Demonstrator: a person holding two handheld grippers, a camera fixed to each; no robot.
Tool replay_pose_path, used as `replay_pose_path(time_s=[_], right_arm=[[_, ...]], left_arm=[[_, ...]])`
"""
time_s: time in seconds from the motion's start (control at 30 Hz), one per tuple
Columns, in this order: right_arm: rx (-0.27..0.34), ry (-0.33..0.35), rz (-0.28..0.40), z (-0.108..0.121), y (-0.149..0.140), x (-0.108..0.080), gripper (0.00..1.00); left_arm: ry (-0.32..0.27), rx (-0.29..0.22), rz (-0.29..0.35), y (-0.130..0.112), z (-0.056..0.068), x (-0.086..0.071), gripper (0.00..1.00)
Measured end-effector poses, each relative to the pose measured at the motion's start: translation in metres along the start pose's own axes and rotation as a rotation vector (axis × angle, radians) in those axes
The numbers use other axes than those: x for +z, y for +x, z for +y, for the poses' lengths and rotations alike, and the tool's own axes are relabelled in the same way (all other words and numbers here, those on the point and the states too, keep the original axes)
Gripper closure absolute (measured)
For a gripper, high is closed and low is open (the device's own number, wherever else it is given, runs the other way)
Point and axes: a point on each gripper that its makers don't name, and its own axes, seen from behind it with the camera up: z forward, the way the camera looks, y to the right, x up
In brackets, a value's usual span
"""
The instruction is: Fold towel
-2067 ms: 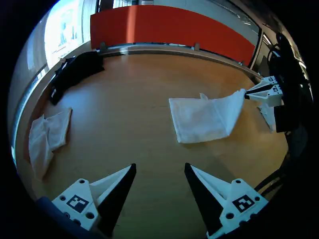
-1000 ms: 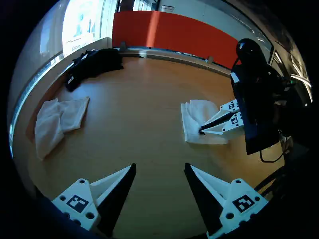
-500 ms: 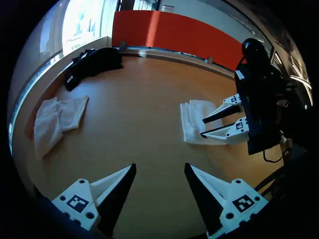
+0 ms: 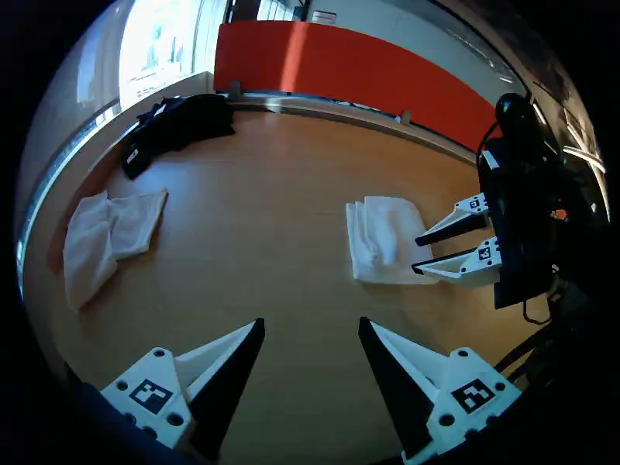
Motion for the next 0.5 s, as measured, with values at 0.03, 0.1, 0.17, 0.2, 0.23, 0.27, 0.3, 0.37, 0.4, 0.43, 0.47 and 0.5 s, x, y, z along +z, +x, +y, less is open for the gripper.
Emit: replay_pose_path(time_s=[0.03,0.1,0.17,0.2,0.23,0.27,0.3,0.37,0.4,0.43,0.47,0.5], right_arm=[[0.008,-0.005,-0.003,0.001,-0.004,-0.002,0.39],[0.025,-0.014,-0.008,0.003,-0.013,-0.007,0.39],[0.041,-0.023,-0.013,0.004,-0.020,-0.011,0.39],[0.048,-0.027,-0.015,0.005,-0.024,-0.013,0.39],[0.054,-0.031,-0.017,0.006,-0.027,-0.015,0.39],[0.061,-0.035,-0.019,0.007,-0.031,-0.017,0.39],[0.067,-0.038,-0.021,0.007,-0.033,-0.018,0.39],[0.075,-0.044,-0.025,0.008,-0.039,-0.020,0.39],[0.079,-0.046,-0.027,0.009,-0.041,-0.021,0.39],[0.082,-0.047,-0.028,0.009,-0.043,-0.021,0.39],[0.085,-0.048,-0.030,0.009,-0.045,-0.022,0.39],[0.087,-0.049,-0.031,0.009,-0.046,-0.022,0.39]], left_arm=[[-0.001,0.000,0.001,0.000,0.001,0.000,0.11],[-0.004,0.002,0.002,0.001,0.002,0.001,0.11],[-0.007,0.003,0.002,0.002,0.004,0.002,0.11],[-0.008,0.004,0.002,0.002,0.005,0.002,0.11],[-0.009,0.006,0.002,0.003,0.006,0.002,0.11],[-0.011,0.007,0.002,0.003,0.007,0.003,0.11],[-0.012,0.009,0.002,0.003,0.007,0.003,0.11],[-0.014,0.012,0.002,0.004,0.009,0.003,0.10],[-0.015,0.014,0.002,0.004,0.010,0.003,0.10],[-0.016,0.015,0.001,0.004,0.010,0.004,0.11],[-0.017,0.017,0.001,0.004,0.011,0.004,0.11],[-0.018,0.018,0.001,0.004,0.012,0.004,0.10]])
